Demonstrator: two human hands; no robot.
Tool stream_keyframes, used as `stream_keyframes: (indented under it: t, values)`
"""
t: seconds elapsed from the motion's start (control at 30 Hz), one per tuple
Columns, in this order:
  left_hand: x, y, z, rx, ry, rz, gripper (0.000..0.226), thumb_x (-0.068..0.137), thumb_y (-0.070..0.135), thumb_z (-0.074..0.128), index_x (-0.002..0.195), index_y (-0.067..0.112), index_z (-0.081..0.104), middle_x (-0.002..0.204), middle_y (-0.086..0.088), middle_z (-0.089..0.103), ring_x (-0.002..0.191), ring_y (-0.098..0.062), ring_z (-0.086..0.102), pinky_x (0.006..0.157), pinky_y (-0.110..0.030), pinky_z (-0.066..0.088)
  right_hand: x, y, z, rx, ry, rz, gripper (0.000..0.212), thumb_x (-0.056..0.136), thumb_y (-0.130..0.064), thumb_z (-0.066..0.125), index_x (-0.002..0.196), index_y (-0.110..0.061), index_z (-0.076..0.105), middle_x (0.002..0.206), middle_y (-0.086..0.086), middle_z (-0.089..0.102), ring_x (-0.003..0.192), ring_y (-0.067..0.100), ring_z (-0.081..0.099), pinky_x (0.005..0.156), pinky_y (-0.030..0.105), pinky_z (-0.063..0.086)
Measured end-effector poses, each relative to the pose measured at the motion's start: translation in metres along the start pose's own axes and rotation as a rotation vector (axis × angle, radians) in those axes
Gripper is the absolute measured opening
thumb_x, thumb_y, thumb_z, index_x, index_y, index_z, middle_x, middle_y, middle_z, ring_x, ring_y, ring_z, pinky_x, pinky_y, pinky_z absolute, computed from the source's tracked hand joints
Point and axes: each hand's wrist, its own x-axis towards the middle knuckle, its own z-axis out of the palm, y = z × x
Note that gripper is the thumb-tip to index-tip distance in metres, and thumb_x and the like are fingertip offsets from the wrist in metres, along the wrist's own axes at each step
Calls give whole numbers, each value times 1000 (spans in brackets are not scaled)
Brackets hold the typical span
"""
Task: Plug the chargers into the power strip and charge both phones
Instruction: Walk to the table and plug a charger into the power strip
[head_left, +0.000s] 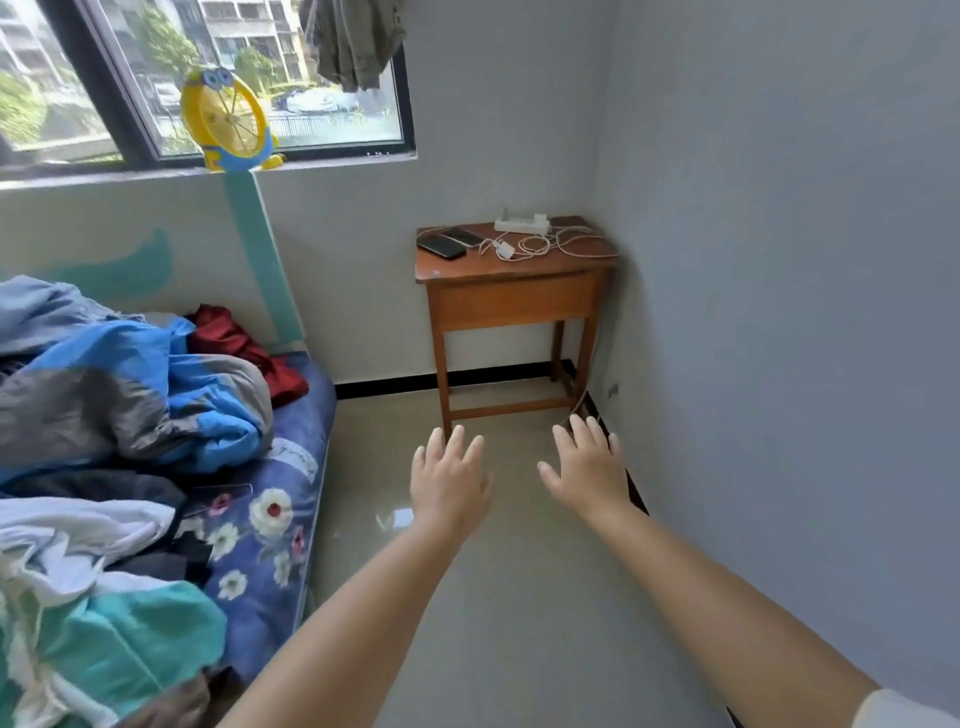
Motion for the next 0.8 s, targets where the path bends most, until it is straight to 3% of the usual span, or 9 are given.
stream_keyframes:
  t: [0.37,0.8]
  values:
    - [268,-72,22,-41,0,-92,53,92,46,32,139,24,22,153,-3,18,140,-24,7,112,-37,9,271,-7,41,66,-27,-73,55,91,-39,43,137,-13,29,151,12,22,140,26,11,113,45,10]
    - [618,-98,31,-115,-23,77,55,90,50,32,138,25,25,152,-3,21,140,-27,9,113,-42,12,567,49,54,10,-17,159,54,91,-38,45,136,-12,32,150,13,26,139,27,15,112,46,16]
